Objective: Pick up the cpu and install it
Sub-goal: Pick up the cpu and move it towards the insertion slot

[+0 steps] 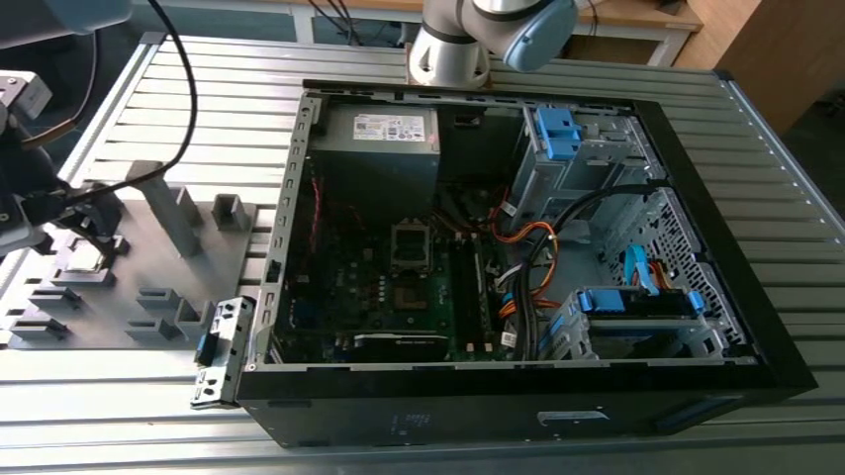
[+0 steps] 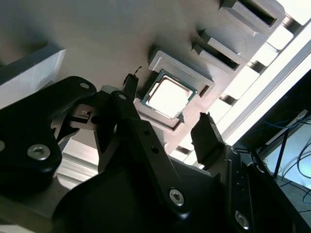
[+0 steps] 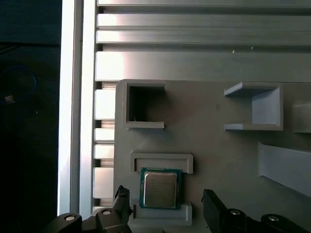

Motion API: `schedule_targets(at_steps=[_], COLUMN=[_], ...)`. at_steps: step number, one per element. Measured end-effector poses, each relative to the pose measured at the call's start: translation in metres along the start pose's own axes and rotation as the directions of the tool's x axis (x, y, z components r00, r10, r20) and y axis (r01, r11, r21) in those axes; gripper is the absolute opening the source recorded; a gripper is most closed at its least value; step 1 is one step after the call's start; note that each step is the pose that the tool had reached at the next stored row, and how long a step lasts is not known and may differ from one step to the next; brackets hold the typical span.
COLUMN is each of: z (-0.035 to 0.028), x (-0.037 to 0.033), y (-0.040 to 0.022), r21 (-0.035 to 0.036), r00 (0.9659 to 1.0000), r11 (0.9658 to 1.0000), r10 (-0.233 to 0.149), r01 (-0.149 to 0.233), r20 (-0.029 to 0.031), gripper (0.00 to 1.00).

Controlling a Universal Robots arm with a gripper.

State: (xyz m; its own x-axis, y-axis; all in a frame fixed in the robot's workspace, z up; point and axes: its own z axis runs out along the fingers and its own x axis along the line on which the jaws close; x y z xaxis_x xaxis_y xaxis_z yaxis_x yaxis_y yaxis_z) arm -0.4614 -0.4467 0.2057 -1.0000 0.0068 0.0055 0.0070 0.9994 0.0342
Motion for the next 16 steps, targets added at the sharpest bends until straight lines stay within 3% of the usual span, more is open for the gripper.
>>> schedule_targets(at_steps=[9, 16], z=[0.0129, 0.016], x=[0.001, 0.001], y=[0.0001, 0.0034], r21=[0.0007, 0.0006], r00=[1.0, 1.0], r11=[1.0, 1.0], r10=[0.0, 0.0], r01=[0.0, 0.0], r20=[0.0001, 0.0002], gripper=[0.71, 0.71])
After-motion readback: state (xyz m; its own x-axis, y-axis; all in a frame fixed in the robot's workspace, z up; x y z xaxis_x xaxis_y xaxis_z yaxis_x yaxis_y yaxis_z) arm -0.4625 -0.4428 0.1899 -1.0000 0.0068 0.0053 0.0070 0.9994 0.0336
